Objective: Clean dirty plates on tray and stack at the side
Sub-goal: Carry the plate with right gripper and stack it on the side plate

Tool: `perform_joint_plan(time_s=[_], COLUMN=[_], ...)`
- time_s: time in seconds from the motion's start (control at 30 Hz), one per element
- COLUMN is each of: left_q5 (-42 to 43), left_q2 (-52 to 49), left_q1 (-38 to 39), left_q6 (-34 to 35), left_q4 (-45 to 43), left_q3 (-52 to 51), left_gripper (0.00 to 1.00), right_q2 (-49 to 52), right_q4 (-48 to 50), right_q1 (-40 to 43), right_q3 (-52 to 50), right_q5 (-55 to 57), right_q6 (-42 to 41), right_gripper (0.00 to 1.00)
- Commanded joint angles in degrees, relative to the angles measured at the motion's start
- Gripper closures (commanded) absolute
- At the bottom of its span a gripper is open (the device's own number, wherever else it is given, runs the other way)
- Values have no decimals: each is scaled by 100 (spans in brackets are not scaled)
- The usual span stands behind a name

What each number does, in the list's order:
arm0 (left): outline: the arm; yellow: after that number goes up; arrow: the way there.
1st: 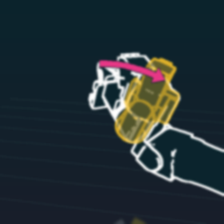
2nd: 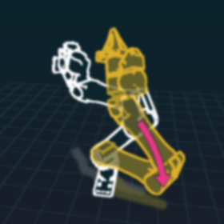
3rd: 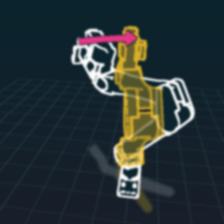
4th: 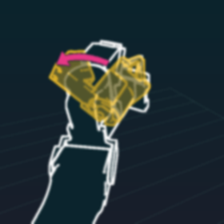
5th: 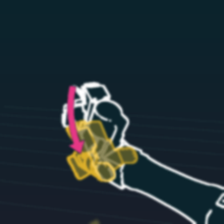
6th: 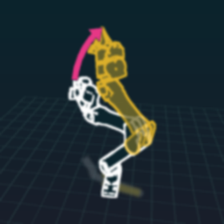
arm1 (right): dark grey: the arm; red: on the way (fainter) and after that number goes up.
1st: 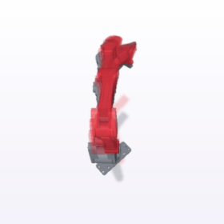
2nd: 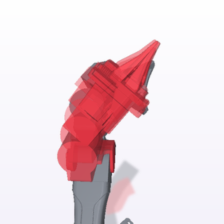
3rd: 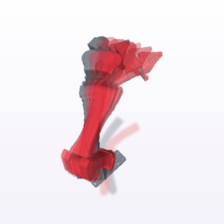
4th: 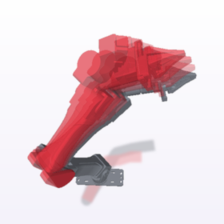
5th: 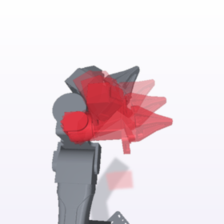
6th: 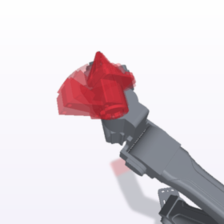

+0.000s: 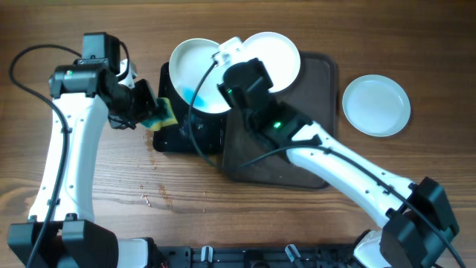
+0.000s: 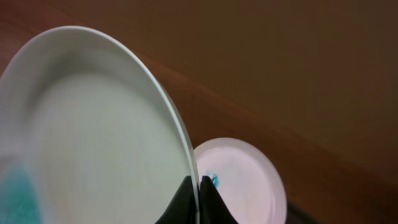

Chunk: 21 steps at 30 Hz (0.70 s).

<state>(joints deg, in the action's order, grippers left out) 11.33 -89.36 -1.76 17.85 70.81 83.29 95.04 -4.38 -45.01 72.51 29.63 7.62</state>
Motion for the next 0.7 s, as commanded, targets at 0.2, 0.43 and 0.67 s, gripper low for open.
perform_joint_plan(time_s=[0.2, 0.43, 0.67], left_q5=[-94, -96, -94], left_q2=[44, 44, 44], left_q1=[-822, -892, -892], left_q6=[-98, -98, -98], left_q4=[20, 15, 17], left_q3=[-15, -15, -15], left_gripper=[96, 96, 96], right_q2=[22, 22, 22], right_q4=[780, 1060, 1580], right_q1=[-870, -1213, -1364], right_q3=[105, 105, 105], right_q5=[1609, 2057, 2184], right_q6=[2988, 3987, 4365], right_gripper=[96, 96, 96])
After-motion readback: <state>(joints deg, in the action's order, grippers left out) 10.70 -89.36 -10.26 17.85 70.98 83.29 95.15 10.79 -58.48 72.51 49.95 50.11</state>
